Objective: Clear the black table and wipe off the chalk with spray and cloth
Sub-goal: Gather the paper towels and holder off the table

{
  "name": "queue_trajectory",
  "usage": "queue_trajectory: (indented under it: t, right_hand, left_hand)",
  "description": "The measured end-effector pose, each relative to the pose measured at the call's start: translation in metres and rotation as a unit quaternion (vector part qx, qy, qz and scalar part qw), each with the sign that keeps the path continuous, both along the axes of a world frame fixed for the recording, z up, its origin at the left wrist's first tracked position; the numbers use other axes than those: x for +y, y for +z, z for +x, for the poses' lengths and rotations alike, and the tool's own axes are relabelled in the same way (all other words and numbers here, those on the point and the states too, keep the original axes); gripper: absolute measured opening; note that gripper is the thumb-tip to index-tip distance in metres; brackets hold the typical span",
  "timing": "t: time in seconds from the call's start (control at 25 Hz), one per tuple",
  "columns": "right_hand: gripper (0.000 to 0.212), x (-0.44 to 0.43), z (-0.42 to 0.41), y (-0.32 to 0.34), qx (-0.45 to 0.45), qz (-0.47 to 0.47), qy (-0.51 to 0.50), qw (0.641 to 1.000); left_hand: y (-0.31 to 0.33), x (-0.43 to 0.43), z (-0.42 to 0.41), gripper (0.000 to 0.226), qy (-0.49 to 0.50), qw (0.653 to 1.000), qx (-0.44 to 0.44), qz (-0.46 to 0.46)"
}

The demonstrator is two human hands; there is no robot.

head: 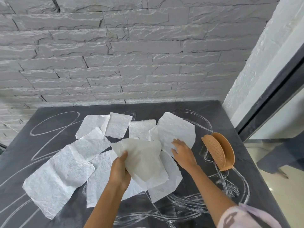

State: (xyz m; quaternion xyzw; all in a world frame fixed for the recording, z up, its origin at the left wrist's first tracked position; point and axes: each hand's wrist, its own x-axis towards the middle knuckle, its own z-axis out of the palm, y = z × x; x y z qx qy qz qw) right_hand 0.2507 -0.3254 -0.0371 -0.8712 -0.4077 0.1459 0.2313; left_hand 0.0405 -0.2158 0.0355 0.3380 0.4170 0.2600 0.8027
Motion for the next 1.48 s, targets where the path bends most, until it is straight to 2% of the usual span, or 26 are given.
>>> queue_trajectory:
  t: [0.12, 0.24, 0.28, 0.36, 0.48, 0.56, 0.72, 0.88, 0.96, 1.16, 1.28, 1.36, 1.48]
  right_hand:
    - [0.039, 0.0, 0.011, -0.021, -0.035, -0.081, 0.077, 0.993]
    - [0.028, 0.004, 0.012, -0.025, -0.093, -0.06, 0.052, 0.992]
    - [0.026, 0.007, 0.01, -0.022, -0.07, -0.032, 0.018, 0.997]
    - [0.024, 0.013, 0.005, -0.009, 0.035, 0.045, -0.078, 0.995]
    - [0.018, 0.022, -0.006, 0.018, 0.194, 0.179, -0.219, 0.939]
    - [0.015, 0.023, -0.022, 0.037, 0.268, 0.237, -0.23, 0.905]
    - [0.009, 0.02, -0.062, 0.057, 0.304, 0.296, -0.189, 0.886]
    - [0.021, 0.02, -0.066, 0.073, 0.394, 0.346, -0.297, 0.798]
    - [0.02, 0.019, -0.057, 0.084, 0.415, 0.347, -0.317, 0.779]
    - [0.026, 0.019, -0.037, 0.113, 0.398, 0.379, -0.282, 0.786]
    - [0.026, 0.02, -0.051, 0.123, 0.396, 0.392, -0.157, 0.815]
    - [0.021, 0.021, -0.074, 0.119, 0.382, 0.365, -0.056, 0.847]
    - [0.014, 0.02, -0.111, 0.098, 0.28, 0.254, 0.069, 0.923]
  left_hand:
    - [-0.003, 0.002, -0.003, 0.037, -0.001, 1.0, -0.012, 0.0]
    - [-0.005, 0.005, -0.007, 0.039, -0.004, 1.0, -0.016, -0.002]
    - [-0.005, 0.006, -0.007, 0.04, -0.002, 1.0, -0.017, -0.003]
    - [-0.006, 0.007, -0.008, 0.041, 0.005, 1.0, -0.015, -0.005]
    - [-0.007, 0.007, -0.009, 0.044, 0.015, 1.0, -0.009, -0.026]
    - [-0.006, 0.005, -0.007, 0.041, 0.02, 0.999, -0.012, -0.035]
    - [-0.003, 0.002, -0.005, 0.034, 0.038, 0.997, -0.041, -0.054]
    - [-0.002, 0.007, -0.015, 0.032, 0.033, 0.998, -0.033, -0.051]
    - [-0.001, 0.008, -0.022, 0.032, 0.005, 0.999, -0.036, -0.033]
    - [0.001, 0.009, -0.031, 0.029, -0.006, 0.998, -0.039, -0.044]
    - [0.004, 0.008, -0.03, 0.029, -0.031, 0.997, -0.014, -0.072]
    - [0.008, 0.006, -0.025, 0.031, -0.054, 0.996, 0.002, -0.066]
    - [0.011, 0.003, -0.018, 0.042, -0.064, 0.996, 0.002, -0.06]
